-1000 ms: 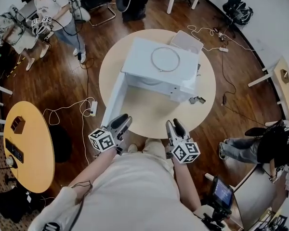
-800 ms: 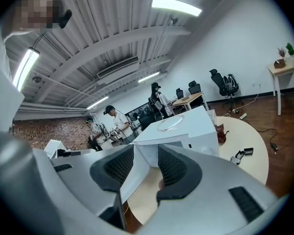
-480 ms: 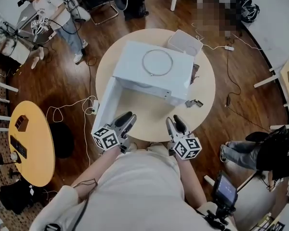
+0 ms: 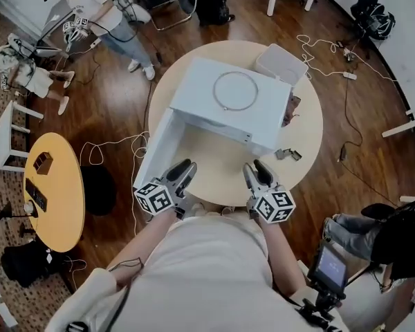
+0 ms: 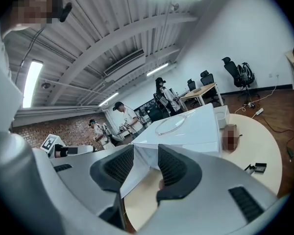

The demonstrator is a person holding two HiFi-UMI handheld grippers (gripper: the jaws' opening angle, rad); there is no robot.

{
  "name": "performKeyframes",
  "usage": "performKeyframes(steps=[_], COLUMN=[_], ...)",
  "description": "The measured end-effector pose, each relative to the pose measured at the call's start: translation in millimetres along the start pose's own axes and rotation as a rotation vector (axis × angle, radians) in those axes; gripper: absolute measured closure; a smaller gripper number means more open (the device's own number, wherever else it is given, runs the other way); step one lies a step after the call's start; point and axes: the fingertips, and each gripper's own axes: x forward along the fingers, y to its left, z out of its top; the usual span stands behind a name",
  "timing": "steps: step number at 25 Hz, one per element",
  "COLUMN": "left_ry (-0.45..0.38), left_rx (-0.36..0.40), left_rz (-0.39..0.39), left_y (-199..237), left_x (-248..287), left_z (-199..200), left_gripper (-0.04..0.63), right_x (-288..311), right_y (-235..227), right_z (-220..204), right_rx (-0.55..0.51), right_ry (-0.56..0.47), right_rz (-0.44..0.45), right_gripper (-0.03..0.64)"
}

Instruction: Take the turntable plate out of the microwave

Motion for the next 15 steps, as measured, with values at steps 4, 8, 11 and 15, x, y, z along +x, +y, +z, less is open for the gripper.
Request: performKeyframes(steps=[4, 8, 11, 15], left_ry=[-0.007, -0.022, -0.017, -0.049], left_rx=[-0.005, -0.029, -0.031, -0.026], left_rz=[0.032, 0.047, 0.056, 0.090], left_y=[2, 0, -3, 10], left_x=[9, 7, 6, 2], left_z=[-14, -15, -16, -2], left_gripper=[0.468, 0.468, 0.468, 0.468], right_x=[0, -2, -3, 12], right_y=[-14, -17, -28, -27], right_z=[-5, -12, -21, -26], right_rx=[0.001, 0.012, 0.043, 0.052], right_ry=[0.018, 0.045, 0.069, 0.089], right_rz=[0.029, 0.034, 0.023, 0.039], right_gripper=[0.460, 0.460, 0.460, 0.460])
